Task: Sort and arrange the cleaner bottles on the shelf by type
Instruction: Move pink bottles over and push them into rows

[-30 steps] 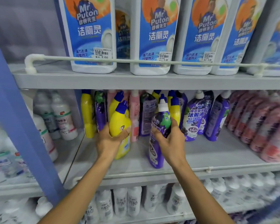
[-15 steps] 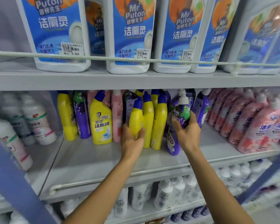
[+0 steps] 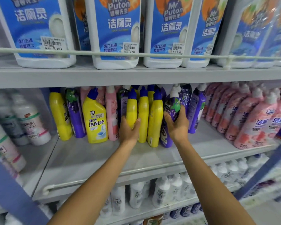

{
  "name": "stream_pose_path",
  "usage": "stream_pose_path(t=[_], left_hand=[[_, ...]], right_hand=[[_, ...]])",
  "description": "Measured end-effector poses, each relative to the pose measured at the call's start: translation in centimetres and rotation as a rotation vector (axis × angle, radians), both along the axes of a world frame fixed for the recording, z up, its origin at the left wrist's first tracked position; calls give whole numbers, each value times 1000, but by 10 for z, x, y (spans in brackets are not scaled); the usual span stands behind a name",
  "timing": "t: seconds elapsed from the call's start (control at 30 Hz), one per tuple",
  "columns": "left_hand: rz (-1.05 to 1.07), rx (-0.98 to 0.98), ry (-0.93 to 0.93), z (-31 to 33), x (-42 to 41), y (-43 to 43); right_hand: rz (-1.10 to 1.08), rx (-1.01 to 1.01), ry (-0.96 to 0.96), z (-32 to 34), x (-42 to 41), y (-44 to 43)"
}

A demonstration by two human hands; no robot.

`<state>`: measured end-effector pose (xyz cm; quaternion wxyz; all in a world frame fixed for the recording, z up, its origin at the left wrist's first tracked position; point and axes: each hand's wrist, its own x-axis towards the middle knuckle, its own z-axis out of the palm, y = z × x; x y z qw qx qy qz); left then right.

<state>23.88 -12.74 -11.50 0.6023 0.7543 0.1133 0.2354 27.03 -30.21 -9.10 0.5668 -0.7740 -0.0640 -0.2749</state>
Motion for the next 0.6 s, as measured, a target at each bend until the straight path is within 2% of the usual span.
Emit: stream_pose_path(t=[0.2, 0.27, 0.37, 0.47, 0.53, 0.6], left_hand=[[-156, 5, 60, -1, -3, 14], [-151, 67, 65, 4, -7, 18], [62, 194, -125, 16, -25, 31], [418, 272, -346, 38, -41, 63], [498, 310, -351, 50, -38, 91], [370, 240, -214, 50, -27, 116]], right_hand=[[-8, 8, -32, -3, 0, 3], [-7, 2, -43, -3, 0, 3], [5, 7, -34, -4, 2, 3], [-5, 4, -43, -6, 4, 3], [-18, 7, -40, -6, 4, 6], [-35, 6, -38, -7, 4, 9]])
